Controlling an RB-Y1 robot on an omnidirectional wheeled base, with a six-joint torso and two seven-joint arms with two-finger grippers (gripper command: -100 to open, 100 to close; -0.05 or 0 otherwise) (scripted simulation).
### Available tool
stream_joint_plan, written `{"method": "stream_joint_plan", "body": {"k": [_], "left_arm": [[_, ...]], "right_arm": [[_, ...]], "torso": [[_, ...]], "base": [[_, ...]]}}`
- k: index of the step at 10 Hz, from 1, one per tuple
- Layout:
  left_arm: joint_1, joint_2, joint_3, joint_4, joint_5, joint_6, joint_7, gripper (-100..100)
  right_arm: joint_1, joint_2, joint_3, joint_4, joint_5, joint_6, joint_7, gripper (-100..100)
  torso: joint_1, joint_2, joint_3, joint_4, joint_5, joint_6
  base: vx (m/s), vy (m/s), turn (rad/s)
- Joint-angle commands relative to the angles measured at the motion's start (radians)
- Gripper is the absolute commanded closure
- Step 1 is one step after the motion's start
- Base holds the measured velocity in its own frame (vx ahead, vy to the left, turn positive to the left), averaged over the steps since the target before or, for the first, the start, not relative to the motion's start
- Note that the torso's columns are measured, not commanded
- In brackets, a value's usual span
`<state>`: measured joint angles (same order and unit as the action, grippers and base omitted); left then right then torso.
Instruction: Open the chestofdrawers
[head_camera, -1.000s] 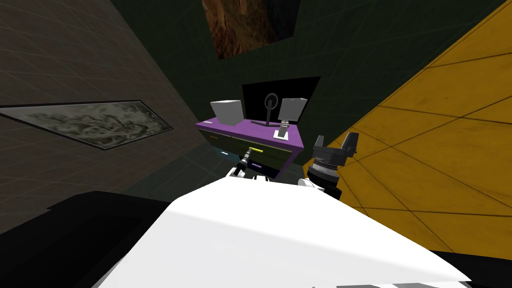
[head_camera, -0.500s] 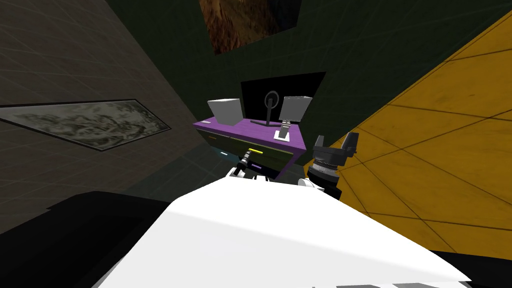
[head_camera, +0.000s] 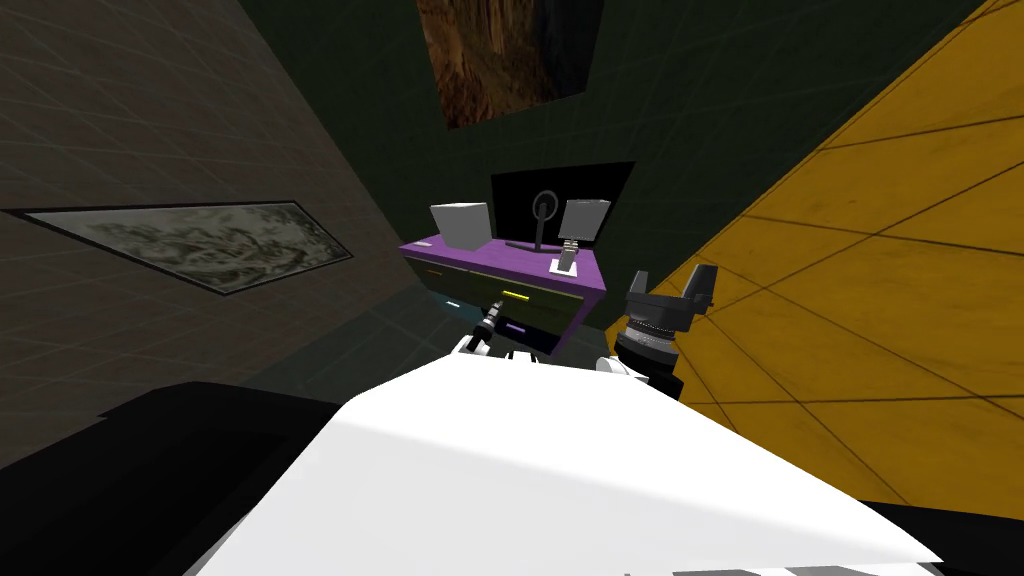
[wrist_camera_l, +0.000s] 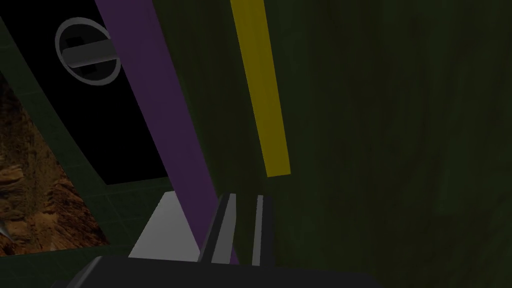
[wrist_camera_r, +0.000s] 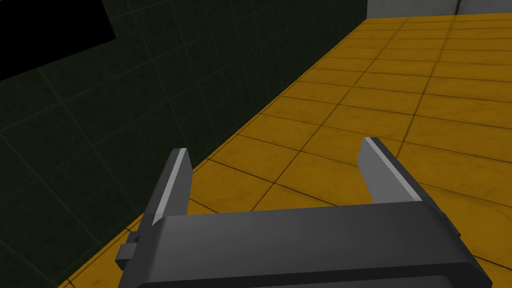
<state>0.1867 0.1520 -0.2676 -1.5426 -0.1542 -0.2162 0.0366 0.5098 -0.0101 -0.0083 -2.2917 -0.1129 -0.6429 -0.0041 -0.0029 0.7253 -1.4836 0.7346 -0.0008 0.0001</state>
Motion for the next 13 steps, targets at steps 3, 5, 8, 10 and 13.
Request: {"method": "stream_joint_plan", "body": {"k": [3,5,8,10,13], "left_arm": [[-0.017,-0.003,0.010,0.020,0.002,-0.004,-0.001,-100],[-0.018,-0.003,0.010,0.020,0.002,-0.004,-0.002,100],[0.002,0.008,-0.003,-0.012,0.001,0.009,0.004,100],[0.004,0.009,-0.004,-0.016,0.001,0.010,0.005,100],[-0.013,0.002,0.006,0.004,0.001,0.009,0.000,-100]], "right_arm": [[0.000,0.000,0.000,0.000,0.000,0.000,0.000,0],[0.000,0.000,0.000,0.000,0.000,0.000,0.000,0],[-0.001,0.000,0.000,0.000,0.000,0.000,0.000,0],[-0.001,0.000,0.000,0.000,0.000,0.000,0.000,0],[0.000,0.000,0.000,0.000,0.000,0.000,0.000,0]], "torso": [[0.004,0.011,0.006,0.003,0.001,0.000],[0.003,0.021,0.013,0.006,0.001,0.000],[0.005,0.019,0.012,0.005,0.001,0.000],[0.003,0.014,0.008,0.004,0.001,0.000],[-0.001,0.000,0.000,0.000,0.000,0.000]], "base": [[0.148,0.001,-0.012],[0.018,0.001,0.001],[-0.156,0.043,0.026],[-0.149,0.043,0.009],[0.125,-0.038,-0.020]]}}
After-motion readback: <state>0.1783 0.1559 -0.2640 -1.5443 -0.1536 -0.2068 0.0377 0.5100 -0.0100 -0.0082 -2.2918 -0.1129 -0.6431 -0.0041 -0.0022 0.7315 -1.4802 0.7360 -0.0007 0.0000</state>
